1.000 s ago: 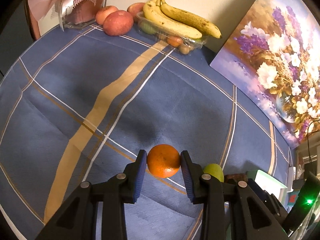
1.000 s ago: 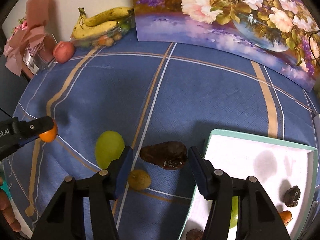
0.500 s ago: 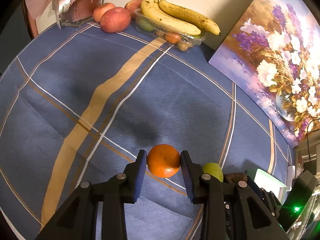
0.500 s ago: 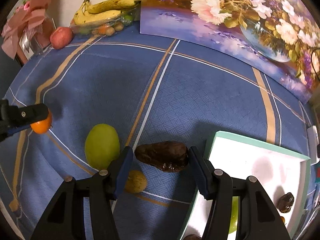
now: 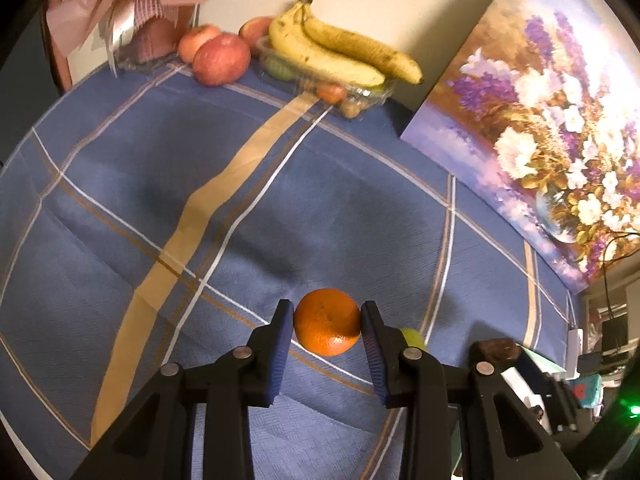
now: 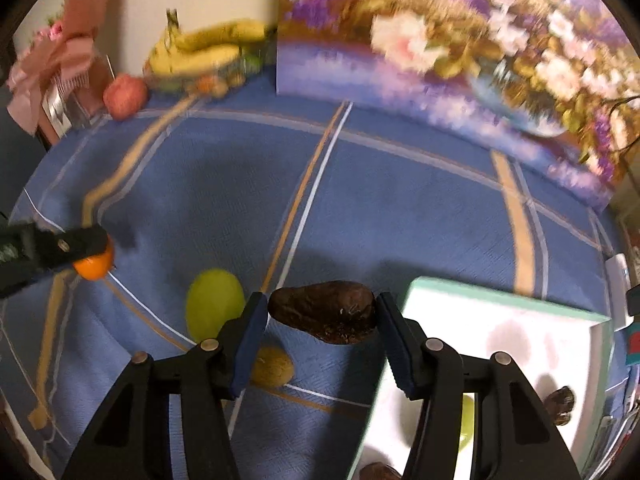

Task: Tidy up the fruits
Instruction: 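Carry the date with the right tool while the left tool carries the tangerine over the tray, then open the right tool releasing the date while the left tool releases the tangerine into the tray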

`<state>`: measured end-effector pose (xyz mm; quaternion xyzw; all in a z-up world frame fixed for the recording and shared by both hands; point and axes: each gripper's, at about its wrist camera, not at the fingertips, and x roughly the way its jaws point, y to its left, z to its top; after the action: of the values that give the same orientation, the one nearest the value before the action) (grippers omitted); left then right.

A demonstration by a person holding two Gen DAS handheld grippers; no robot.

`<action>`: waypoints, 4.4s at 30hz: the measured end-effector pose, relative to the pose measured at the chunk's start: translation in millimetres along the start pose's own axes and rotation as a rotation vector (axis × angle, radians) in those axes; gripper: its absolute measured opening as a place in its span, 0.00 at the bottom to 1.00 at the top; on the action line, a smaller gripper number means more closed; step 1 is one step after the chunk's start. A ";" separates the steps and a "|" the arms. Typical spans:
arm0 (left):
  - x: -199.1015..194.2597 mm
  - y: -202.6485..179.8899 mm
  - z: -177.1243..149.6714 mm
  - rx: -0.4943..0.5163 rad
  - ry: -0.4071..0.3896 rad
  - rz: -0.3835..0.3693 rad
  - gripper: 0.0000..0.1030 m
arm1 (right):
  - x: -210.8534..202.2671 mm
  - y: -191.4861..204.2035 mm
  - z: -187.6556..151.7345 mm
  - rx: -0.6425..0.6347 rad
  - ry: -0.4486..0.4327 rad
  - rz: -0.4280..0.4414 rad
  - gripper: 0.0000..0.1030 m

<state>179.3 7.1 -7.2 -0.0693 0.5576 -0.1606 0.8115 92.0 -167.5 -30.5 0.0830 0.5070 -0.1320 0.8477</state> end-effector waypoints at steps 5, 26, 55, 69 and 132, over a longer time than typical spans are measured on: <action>-20.1 -10.7 4.1 0.029 -0.035 -0.025 0.36 | -38.9 -9.6 9.7 0.026 -0.064 -0.005 0.56; -45.5 -84.5 -16.9 0.172 -0.076 -0.131 0.36 | -95.0 -98.0 -2.2 0.159 -0.125 -0.074 0.56; 18.7 -206.3 -78.9 0.460 0.054 -0.167 0.36 | -114.7 -216.6 -38.5 0.388 -0.117 -0.189 0.56; 68.8 -213.6 -93.6 0.493 0.114 -0.132 0.36 | -40.9 -237.7 -60.5 0.457 0.018 -0.162 0.56; 5.9 -174.4 -44.3 0.457 -0.051 0.071 0.94 | -73.5 -180.0 -24.7 0.346 0.006 -0.183 0.74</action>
<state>108.2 -155.6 22.1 0.1318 0.4880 -0.2520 0.8252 -17.3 -321.8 21.4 0.1813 0.4848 -0.2932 0.8038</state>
